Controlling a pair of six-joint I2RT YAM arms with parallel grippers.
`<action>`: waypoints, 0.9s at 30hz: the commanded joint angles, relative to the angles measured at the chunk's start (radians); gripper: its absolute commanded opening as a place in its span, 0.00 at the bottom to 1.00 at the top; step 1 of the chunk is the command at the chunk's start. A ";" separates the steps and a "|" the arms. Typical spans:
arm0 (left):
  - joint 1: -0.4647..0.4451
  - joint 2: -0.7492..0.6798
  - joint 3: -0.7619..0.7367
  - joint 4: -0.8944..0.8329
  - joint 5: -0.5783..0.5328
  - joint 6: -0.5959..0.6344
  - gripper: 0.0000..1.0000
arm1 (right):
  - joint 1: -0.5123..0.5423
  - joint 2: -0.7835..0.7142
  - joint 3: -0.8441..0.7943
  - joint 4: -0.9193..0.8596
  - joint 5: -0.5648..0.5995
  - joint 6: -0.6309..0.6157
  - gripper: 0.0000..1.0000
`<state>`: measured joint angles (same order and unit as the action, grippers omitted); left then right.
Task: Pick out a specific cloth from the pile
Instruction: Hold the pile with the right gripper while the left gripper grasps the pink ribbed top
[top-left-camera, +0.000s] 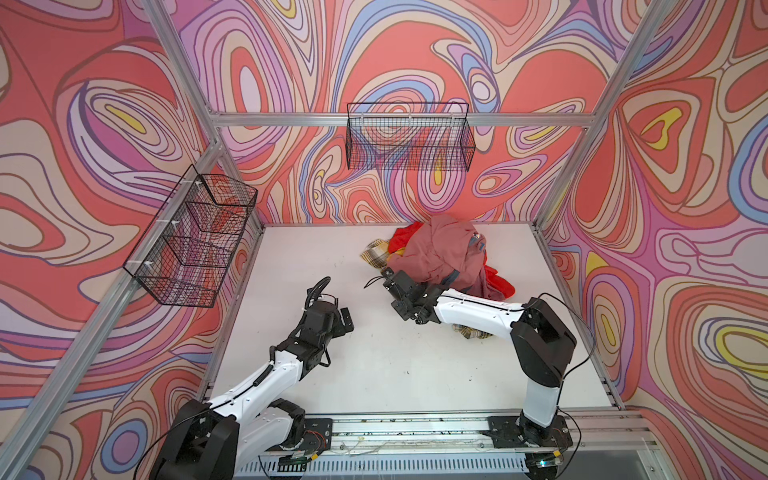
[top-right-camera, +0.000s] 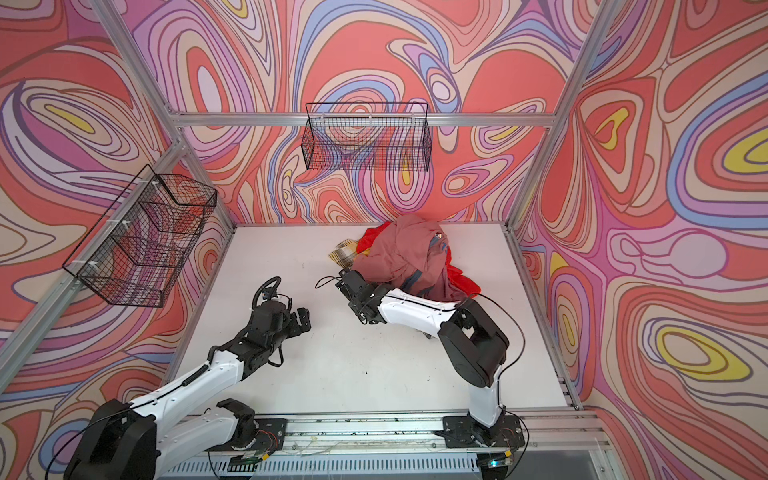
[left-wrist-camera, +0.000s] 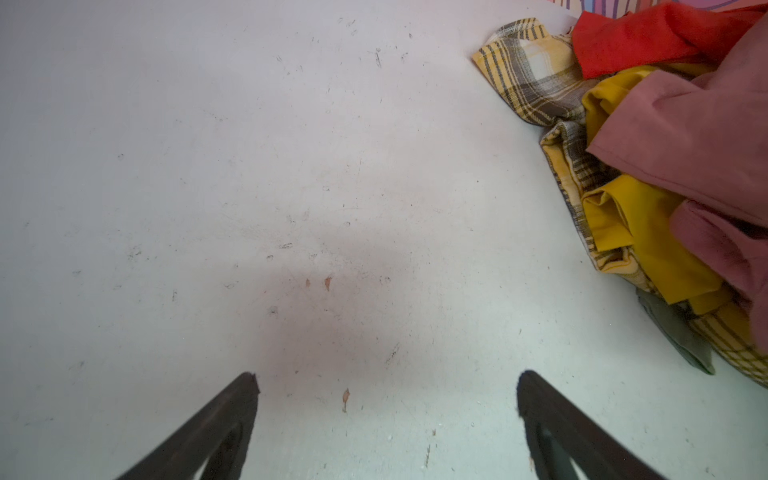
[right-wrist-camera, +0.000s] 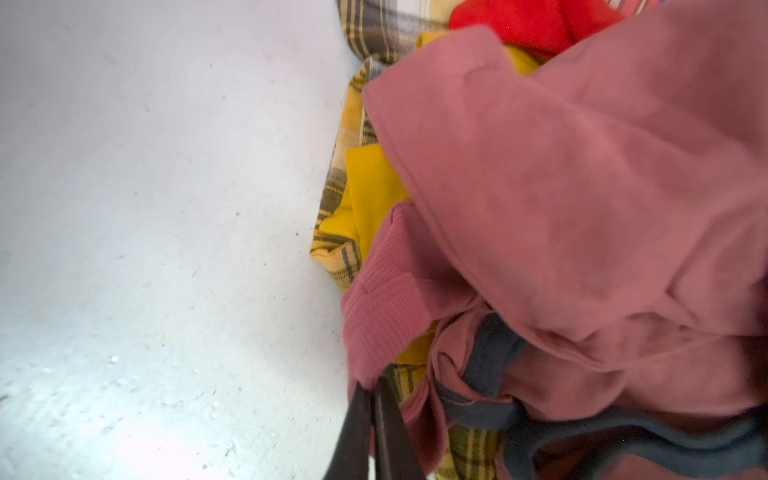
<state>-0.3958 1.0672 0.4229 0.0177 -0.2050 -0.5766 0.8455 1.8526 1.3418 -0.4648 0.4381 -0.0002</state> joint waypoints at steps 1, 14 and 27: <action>-0.003 0.008 0.026 -0.030 0.026 -0.004 1.00 | -0.002 -0.063 -0.019 0.009 -0.028 0.035 0.00; -0.040 0.119 0.082 0.006 0.125 0.030 0.97 | -0.122 -0.353 -0.099 0.094 -0.208 0.120 0.00; -0.155 0.260 0.314 0.207 0.345 0.179 0.97 | -0.131 -0.449 -0.092 0.132 -0.305 0.147 0.00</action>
<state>-0.5430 1.2884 0.6685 0.1299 0.0284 -0.4564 0.7162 1.4281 1.2503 -0.3714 0.1745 0.1215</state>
